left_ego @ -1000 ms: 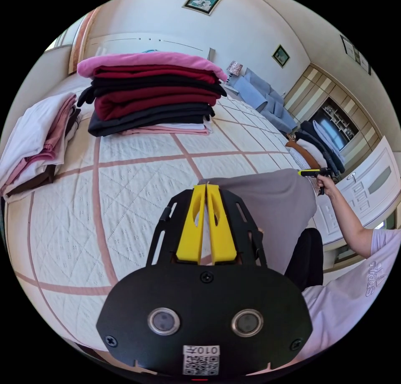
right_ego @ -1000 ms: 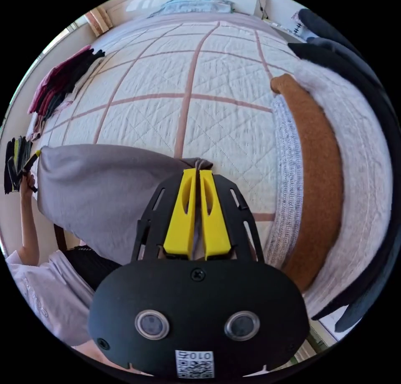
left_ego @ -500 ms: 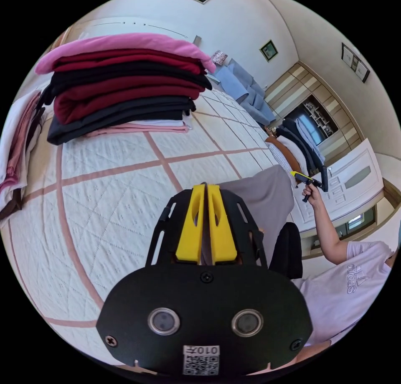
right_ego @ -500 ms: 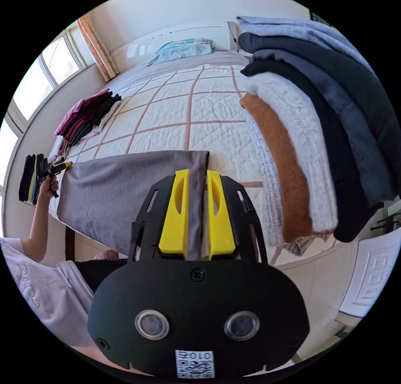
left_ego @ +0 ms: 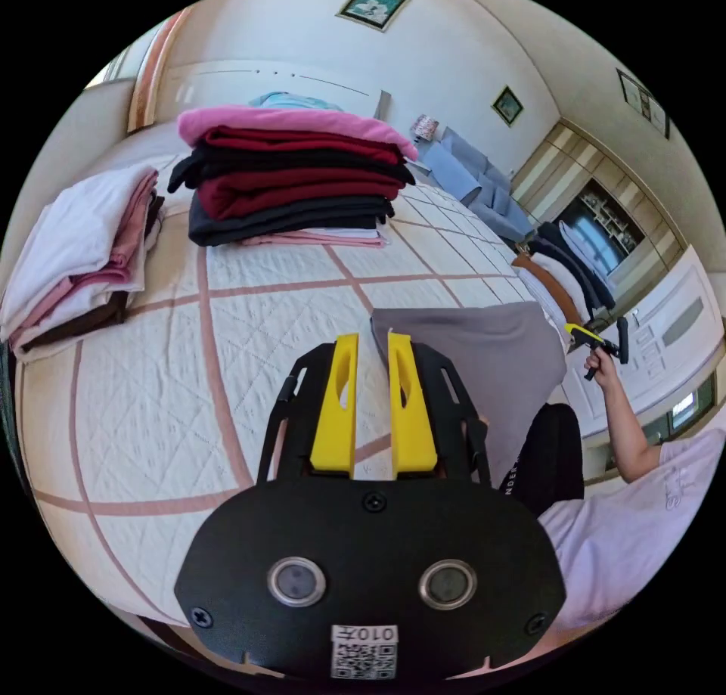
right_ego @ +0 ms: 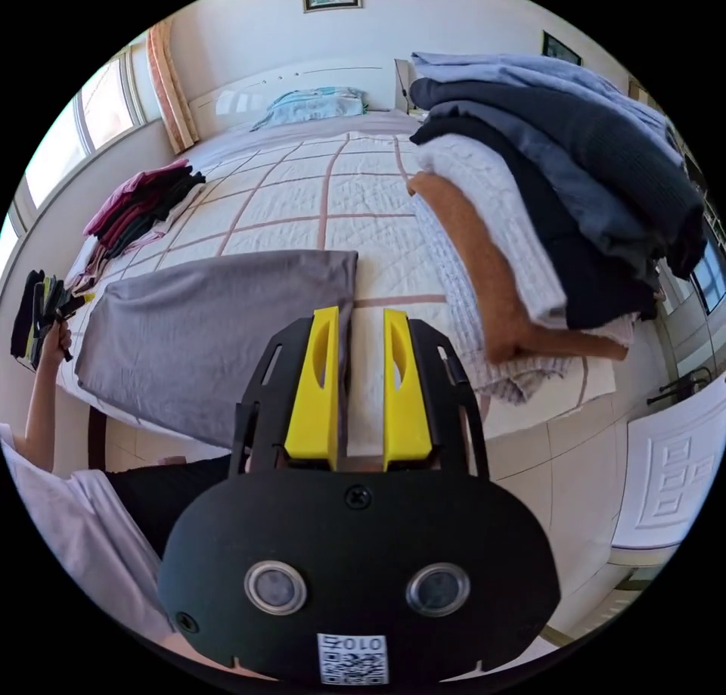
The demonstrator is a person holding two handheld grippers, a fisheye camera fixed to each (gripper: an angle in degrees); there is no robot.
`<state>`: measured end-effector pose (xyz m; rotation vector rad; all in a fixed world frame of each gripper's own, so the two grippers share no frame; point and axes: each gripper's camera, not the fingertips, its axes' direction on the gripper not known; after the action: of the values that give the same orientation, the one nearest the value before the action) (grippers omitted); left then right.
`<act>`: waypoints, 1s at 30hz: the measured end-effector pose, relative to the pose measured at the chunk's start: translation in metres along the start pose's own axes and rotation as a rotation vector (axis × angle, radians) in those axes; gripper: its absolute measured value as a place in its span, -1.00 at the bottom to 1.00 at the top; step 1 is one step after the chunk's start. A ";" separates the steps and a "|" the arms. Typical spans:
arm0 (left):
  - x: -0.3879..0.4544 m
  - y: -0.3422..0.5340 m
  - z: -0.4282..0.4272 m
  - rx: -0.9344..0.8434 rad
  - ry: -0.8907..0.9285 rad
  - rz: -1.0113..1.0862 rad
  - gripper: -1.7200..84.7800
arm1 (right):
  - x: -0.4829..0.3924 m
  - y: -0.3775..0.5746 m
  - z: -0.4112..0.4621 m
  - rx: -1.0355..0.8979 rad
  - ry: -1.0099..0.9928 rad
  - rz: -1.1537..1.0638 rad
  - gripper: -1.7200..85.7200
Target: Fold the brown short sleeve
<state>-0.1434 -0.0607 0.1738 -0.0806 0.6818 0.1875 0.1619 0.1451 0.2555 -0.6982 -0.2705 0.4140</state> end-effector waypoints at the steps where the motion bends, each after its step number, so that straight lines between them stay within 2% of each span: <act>1: 0.032 0.007 -0.001 -0.057 -0.005 0.147 -0.83 | 0.006 0.016 0.000 -0.034 -0.038 -0.006 -0.72; 4: 0.102 0.029 0.014 -0.214 -0.042 0.432 -0.81 | 0.021 0.052 0.011 -0.076 -0.143 -0.003 -0.71; 6: 0.130 0.037 0.027 -0.268 -0.062 0.521 -0.81 | 0.027 0.065 0.022 -0.074 -0.216 0.013 -0.71; 10: 0.149 0.035 0.048 -0.288 -0.047 0.541 -0.86 | 0.026 0.069 0.044 -0.107 -0.333 -0.009 -0.80; 14: 0.139 0.033 0.044 -0.297 -0.001 0.528 -0.93 | 0.007 0.067 0.007 -0.080 -0.207 -0.093 -0.88; 19: 0.121 0.039 0.033 -0.268 0.046 0.518 -0.94 | 0.032 0.082 -0.003 -0.061 -0.349 -0.002 -0.89; 24: 0.114 0.040 0.034 -0.324 0.169 0.456 -0.86 | 0.015 0.089 0.029 -0.144 -0.230 -0.032 -0.86; 26: 0.111 0.046 0.022 -0.326 0.126 0.413 -0.83 | 0.011 0.092 0.020 -0.120 -0.127 0.033 -0.83; 27: 0.109 0.052 0.010 -0.299 0.039 0.374 -0.81 | 0.010 0.094 0.015 -0.107 -0.097 0.053 -0.82; 28: 0.104 0.060 0.000 -0.266 -0.038 0.314 -0.79 | 0.007 0.099 0.003 -0.059 -0.012 0.103 -0.82; 30: 0.096 0.071 -0.006 -0.256 -0.068 0.230 -0.76 | -0.007 0.109 -0.018 0.051 0.067 0.153 -0.82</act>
<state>-0.0884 0.0220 0.1079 -0.2408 0.5959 0.4967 0.1317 0.2072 0.1688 -0.6836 -0.1434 0.5410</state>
